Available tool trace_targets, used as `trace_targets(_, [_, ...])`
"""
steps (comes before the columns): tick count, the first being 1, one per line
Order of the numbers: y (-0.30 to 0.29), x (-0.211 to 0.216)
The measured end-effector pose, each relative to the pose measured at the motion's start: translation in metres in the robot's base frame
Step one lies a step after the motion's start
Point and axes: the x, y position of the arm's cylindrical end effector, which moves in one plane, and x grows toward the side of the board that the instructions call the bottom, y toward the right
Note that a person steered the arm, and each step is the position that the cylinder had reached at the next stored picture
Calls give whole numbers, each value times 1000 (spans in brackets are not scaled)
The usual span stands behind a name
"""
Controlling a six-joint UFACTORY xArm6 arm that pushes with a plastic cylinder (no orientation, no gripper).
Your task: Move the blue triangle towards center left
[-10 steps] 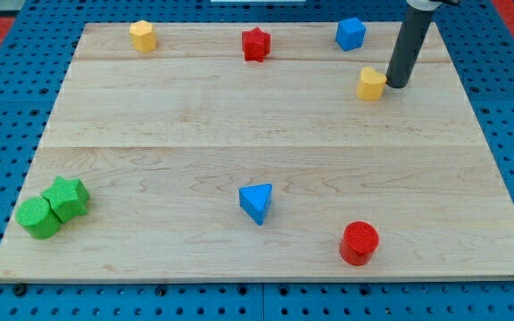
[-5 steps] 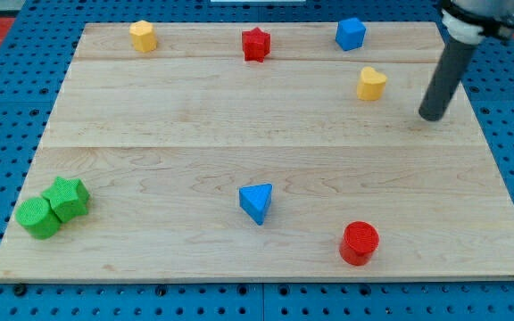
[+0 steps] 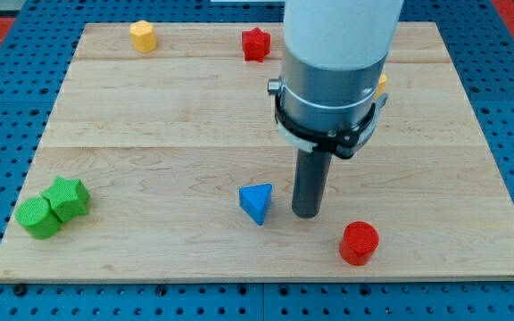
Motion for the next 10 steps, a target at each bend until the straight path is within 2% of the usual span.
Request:
trace_targets(1, [-55, 19])
trace_targets(2, [-101, 10])
trace_targets(3, [-104, 2])
trace_targets(4, [-92, 26])
trace_targets(5, [-44, 29])
trace_targets(7, [-71, -28])
trace_targets(9, [-146, -105])
trace_targets(10, [-147, -141])
